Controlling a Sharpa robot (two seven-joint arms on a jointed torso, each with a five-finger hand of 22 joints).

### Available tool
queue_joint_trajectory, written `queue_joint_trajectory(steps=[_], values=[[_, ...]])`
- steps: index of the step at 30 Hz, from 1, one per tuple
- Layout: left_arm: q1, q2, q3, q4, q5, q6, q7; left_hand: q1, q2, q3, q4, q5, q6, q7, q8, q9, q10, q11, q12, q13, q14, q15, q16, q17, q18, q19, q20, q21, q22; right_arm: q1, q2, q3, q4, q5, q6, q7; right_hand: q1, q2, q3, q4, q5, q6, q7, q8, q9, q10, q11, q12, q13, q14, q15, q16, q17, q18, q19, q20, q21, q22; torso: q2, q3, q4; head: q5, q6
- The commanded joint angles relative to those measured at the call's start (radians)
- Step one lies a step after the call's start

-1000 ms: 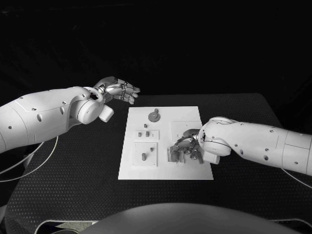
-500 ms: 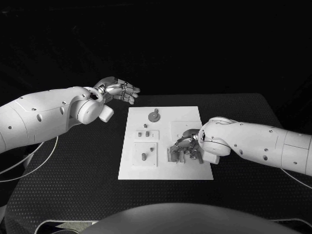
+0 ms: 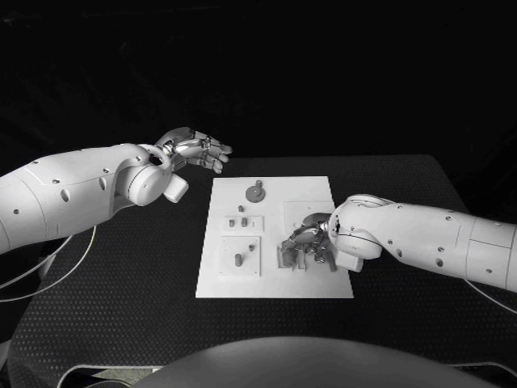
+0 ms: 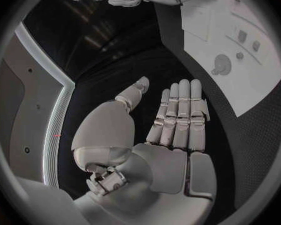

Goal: Assemble the parts on the task board

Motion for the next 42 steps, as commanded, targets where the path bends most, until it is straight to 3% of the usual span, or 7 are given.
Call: queue_joint_trajectory(steps=[1,12,18,42], values=[[0.001,0.001,0.001,0.002,0.005,0.013,0.006,-0.006,0.004,0.0,0.006,-0.001,0.006,0.001,0.002,0.0,-0.006,0.0,0.006,0.001,0.007,0.001,-0.007,0.001,0.018,0.003,0.004,-0.005,0.002,-0.004,0.0,-0.003,-0.003,-0.018,-0.005,-0.004,-0.012,-0.001,0.0,0.005,0.004,0.164,-0.017,-0.002,-0.001,-0.06,-0.036,0.006,-0.001,0.016,-0.018,0.003,0.0,0.026,-0.003,0.0,-0.001,0.02,0.0,0.0001,0.0003,0.0,0.0],[0.001,0.0,0.001,0.002,0.005,0.013,0.006,-0.006,0.004,0.0,0.006,-0.001,0.006,0.001,0.002,0.0,-0.006,0.0,0.006,0.002,0.007,0.001,-0.007,0.002,0.018,0.003,0.005,-0.006,0.002,-0.004,0.001,-0.003,-0.004,-0.017,0.043,-0.013,-0.013,-0.011,0.0,0.003,0.004,0.162,-0.016,-0.003,-0.001,-0.061,-0.036,0.006,-0.002,0.013,-0.018,0.003,-0.005,0.026,-0.004,-0.001,-0.001,0.02,0.0,-0.0001,0.0,-0.001,0.0],[0.001,0.0,0.001,0.003,0.004,0.013,0.006,-0.006,0.004,0.0,0.006,-0.001,0.006,0.0,0.002,0.0,-0.006,0.0,0.006,0.002,0.007,0.001,-0.008,0.002,0.018,0.003,0.005,-0.006,0.002,-0.005,0.002,-0.003,-0.001,-0.017,0.046,-0.011,-0.015,-0.021,0.0,0.002,0.004,0.16,-0.016,-0.004,-0.001,-0.063,-0.035,0.006,-0.003,0.01,-0.018,0.002,-0.008,0.026,-0.005,-0.001,-0.002,0.02,0.0,0.0002,0.0002,0.0,0.0],[0.001,0.002,0.001,-0.001,0.004,0.015,0.005,-0.006,0.004,0.0,0.006,-0.001,0.006,0.0,0.002,0.0,-0.006,0.0,0.006,0.002,0.007,0.001,-0.009,0.004,0.018,0.003,0.005,-0.007,0.003,-0.008,0.006,-0.003,-0.001,-0.016,0.044,-0.006,-0.015,-0.021,0.002,0.002,0.004,0.16,-0.016,-0.004,0.0,-0.064,-0.035,0.006,-0.004,0.009,-0.018,0.002,-0.008,0.026,-0.005,-0.001,-0.002,0.019,0.0,0.0,0.0002,0.0,0.0]])
